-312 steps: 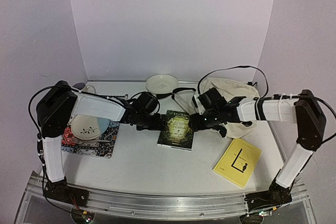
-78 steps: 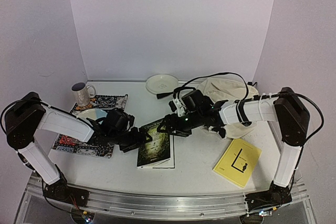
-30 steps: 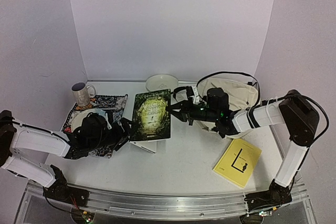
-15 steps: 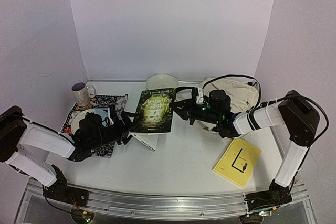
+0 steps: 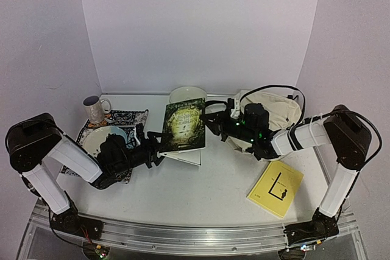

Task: Pack the student bag
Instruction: Pass from the right arm to the left

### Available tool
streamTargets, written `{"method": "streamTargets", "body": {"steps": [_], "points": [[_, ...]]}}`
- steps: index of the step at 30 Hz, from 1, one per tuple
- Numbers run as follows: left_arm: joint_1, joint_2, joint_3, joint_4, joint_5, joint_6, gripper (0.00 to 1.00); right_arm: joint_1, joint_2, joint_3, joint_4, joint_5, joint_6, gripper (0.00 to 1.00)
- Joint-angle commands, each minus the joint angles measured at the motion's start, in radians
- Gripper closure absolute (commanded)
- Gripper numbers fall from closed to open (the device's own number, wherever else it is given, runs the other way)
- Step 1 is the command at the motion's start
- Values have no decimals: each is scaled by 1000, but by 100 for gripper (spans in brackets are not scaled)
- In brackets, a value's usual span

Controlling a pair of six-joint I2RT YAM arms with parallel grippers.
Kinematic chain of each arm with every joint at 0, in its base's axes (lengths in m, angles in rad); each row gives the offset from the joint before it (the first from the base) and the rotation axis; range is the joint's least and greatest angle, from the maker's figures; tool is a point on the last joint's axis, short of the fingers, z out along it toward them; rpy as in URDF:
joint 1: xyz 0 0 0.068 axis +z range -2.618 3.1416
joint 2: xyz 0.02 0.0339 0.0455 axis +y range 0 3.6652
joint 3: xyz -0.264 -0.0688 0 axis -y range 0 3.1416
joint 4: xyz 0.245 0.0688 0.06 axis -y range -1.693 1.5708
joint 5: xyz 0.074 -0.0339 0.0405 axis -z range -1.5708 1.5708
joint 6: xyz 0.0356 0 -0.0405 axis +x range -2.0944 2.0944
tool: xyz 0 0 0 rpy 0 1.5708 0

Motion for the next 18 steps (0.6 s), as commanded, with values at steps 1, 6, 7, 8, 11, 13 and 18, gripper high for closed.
{"method": "streamTargets", "body": {"steps": [1, 6, 7, 8, 11, 13, 18], "points": [[-21, 9, 50, 260, 58, -39, 45, 7, -3, 59, 420, -10, 11, 100], [-21, -11, 25, 265, 29, -28, 72, 7, -9, 6, 418, -19, -8, 100], [-21, -14, 21, 265, 26, -28, 76, 7, -9, 0, 415, -27, -17, 100], [-20, -17, 18, 264, 22, -28, 81, 7, -10, -10, 407, -30, -25, 100], [-19, -22, 8, 264, 12, -30, 91, 5, -14, -21, 361, -50, -70, 97], [-16, -25, 1, 265, 12, -29, 98, 3, -24, -28, 305, -63, -116, 90], [8, -41, -29, 264, 11, -22, 100, -20, -72, -36, 131, -122, -242, 66]]}}
